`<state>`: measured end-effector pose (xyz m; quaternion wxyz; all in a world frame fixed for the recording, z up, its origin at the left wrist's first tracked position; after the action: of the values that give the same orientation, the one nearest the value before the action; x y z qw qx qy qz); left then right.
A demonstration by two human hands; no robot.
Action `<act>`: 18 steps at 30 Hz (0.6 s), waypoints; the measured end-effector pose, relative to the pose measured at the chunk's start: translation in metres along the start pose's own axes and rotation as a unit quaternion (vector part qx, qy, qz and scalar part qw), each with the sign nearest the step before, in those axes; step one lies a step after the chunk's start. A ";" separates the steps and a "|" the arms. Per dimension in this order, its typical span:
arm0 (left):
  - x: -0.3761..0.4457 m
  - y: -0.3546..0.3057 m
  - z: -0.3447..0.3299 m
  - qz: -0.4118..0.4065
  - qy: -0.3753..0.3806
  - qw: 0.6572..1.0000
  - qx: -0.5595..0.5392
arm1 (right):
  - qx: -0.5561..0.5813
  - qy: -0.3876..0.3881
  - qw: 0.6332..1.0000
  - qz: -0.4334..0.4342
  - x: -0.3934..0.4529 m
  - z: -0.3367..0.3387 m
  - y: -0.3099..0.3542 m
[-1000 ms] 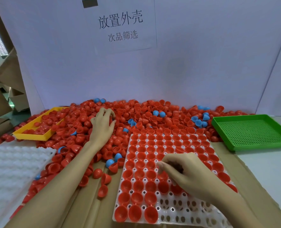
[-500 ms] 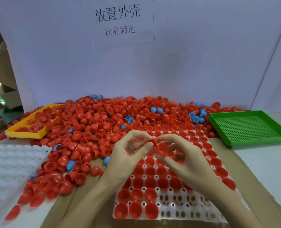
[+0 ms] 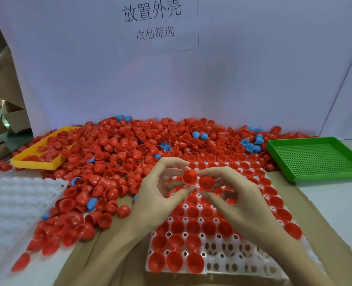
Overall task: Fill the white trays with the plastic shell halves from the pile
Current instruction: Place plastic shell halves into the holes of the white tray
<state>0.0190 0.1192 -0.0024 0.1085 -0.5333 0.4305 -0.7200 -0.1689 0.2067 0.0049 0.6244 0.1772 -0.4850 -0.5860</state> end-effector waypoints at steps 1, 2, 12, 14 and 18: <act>0.000 0.000 0.000 -0.001 0.000 1.000 -0.002 | 0.001 0.000 1.000 0.003 0.000 0.000 0.000; -0.001 -0.001 -0.001 -0.002 0.000 1.000 -0.001 | 0.004 0.000 1.000 0.005 0.000 0.000 -0.001; -0.005 0.004 -0.003 0.083 0.042 0.995 0.028 | 0.023 0.010 1.000 0.014 -0.002 -0.004 0.001; -0.006 0.007 -0.006 0.095 0.052 0.994 0.012 | 0.011 -0.003 1.000 0.012 -0.003 -0.006 0.001; -0.008 0.007 -0.009 0.116 0.060 0.991 -0.029 | 0.004 -0.023 1.000 -0.006 -0.003 -0.007 0.002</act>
<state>0.0125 0.1239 -0.0133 0.1499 -0.4391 0.5153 -0.7205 -0.1617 0.2079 0.0021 0.6085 0.1687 -0.5007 -0.5921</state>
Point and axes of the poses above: each hand's wrist, its own x-axis towards the middle knuckle, its own z-axis out of the back of the hand, y = z × x, the point moved 1 cm from there along x, towards the middle knuckle, and after that the axes turned 11 degrees about -z, right-handed, at the moved point
